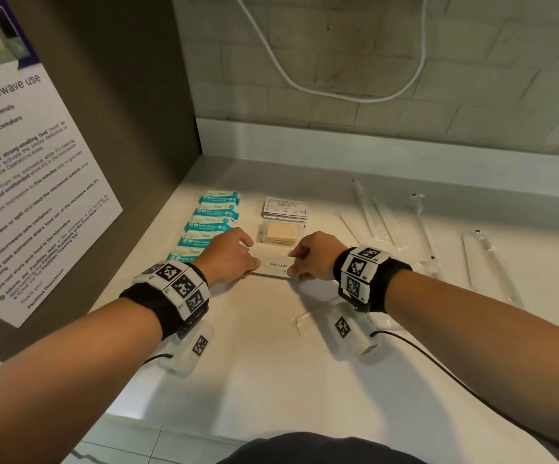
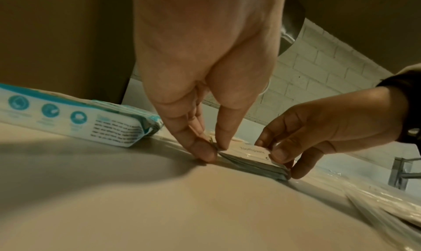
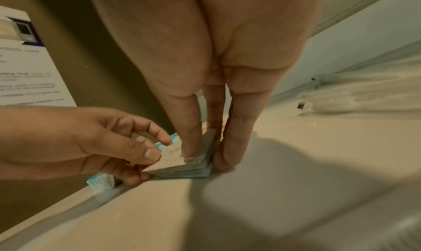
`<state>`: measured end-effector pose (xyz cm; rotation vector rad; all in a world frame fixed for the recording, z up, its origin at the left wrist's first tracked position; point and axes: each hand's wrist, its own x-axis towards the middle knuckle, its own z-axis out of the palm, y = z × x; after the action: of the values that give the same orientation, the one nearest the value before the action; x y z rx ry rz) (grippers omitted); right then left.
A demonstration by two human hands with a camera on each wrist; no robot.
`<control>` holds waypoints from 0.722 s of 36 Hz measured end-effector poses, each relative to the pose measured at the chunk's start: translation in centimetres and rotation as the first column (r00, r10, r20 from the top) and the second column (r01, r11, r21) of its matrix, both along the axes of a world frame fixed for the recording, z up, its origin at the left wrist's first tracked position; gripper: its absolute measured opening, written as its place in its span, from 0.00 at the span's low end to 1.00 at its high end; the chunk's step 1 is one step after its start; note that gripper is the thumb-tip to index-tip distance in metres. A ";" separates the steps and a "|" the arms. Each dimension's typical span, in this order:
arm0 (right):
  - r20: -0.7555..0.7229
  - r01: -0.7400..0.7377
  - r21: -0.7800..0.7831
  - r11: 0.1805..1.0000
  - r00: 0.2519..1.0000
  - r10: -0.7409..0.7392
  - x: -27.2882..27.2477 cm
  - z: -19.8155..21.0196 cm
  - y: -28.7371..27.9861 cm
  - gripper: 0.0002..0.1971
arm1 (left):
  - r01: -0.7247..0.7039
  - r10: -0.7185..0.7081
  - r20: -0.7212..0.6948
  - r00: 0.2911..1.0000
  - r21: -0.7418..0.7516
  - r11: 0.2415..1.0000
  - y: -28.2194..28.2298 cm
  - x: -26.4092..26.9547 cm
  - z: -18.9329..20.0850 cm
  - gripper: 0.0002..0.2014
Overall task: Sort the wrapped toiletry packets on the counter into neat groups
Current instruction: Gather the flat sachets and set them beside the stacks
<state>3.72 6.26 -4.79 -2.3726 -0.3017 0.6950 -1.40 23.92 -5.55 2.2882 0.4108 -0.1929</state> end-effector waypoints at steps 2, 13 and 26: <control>0.012 -0.009 -0.004 1.000 1.000 0.009 0.0 -0.2 0.0 0.15 | 0.014 -0.014 -0.004 1.000 0.033 0.999 0.0 0.2 -0.2 0.18; 0.051 -0.046 -0.054 0.997 0.998 0.049 0.5 -0.3 0.0 0.13 | 0.027 -0.026 -0.028 0.999 0.034 0.999 0.0 0.7 -0.3 0.16; 0.226 -0.193 -0.336 0.922 0.934 0.278 -0.6 0.0 0.5 0.18 | 0.136 -0.125 -0.082 0.989 0.146 0.980 -0.2 0.6 0.3 0.23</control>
<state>3.09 6.76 -4.75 -2.7672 -0.6516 0.5562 -0.82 23.69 -5.22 2.4651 0.3218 -0.3214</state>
